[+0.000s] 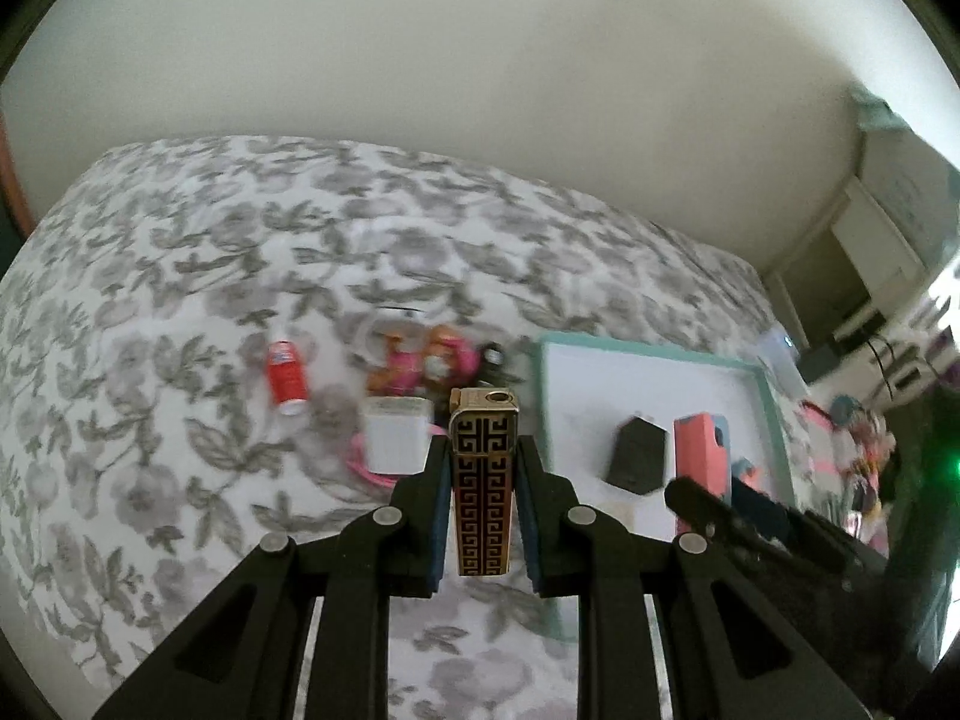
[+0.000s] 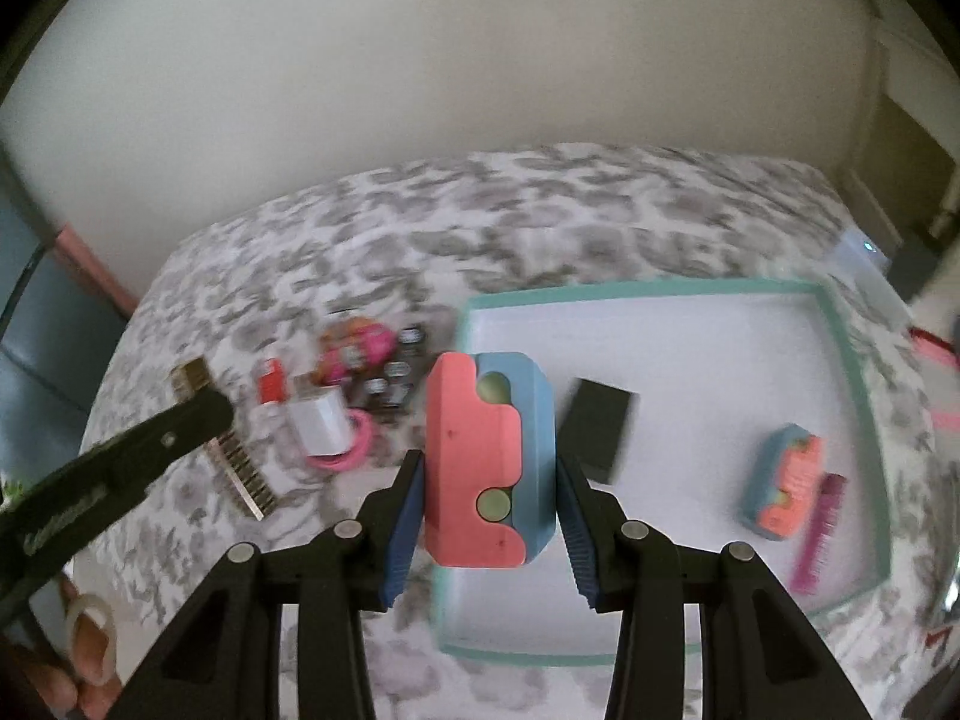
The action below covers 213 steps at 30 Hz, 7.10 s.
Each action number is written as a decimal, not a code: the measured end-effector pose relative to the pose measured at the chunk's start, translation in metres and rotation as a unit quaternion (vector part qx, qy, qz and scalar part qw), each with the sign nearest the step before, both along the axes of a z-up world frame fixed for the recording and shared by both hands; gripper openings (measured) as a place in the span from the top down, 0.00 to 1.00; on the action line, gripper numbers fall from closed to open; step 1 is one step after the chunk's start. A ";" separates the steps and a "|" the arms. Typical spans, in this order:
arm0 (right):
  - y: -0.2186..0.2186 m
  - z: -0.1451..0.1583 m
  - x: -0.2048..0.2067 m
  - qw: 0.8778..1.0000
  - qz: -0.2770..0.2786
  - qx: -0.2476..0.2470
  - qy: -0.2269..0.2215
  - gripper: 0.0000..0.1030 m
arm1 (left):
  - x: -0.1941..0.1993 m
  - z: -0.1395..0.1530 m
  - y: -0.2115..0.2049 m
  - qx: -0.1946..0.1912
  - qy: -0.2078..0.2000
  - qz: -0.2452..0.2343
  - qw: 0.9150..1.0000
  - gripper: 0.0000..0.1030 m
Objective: Organize rigid objects
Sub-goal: 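Carry the lighter and eraser case into the teal tray and open both tools, then withdraw both tools from the tray toward the remaining items, then grasp the red bottle with the left tool while the right tool grasps the white charger cube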
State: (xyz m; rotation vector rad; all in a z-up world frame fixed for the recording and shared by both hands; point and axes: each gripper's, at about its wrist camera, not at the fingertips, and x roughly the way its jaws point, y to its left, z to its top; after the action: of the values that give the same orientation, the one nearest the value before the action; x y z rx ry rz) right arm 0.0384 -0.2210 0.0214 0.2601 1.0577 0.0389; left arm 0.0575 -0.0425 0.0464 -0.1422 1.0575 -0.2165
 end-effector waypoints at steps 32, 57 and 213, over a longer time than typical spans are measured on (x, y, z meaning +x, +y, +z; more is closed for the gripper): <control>-0.098 -0.066 -0.016 0.988 -0.094 -0.015 0.126 0.56 | -0.029 -0.063 -0.145 0.071 0.087 -0.169 0.979 0.79; -0.095 -0.067 -0.015 0.985 -0.095 -0.029 0.137 0.50 | -0.025 -0.076 -0.145 0.063 0.104 -0.159 0.980 0.78; 0.155 -0.073 0.089 0.991 0.130 -0.019 0.030 0.48 | 0.122 -0.118 0.109 0.009 0.113 0.136 0.984 0.71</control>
State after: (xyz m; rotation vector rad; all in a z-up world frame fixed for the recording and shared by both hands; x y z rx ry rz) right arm 0.1274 -0.0659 -0.0515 0.0884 1.1459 0.2478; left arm 0.1794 0.0666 -0.0715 -0.2980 1.2508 0.0574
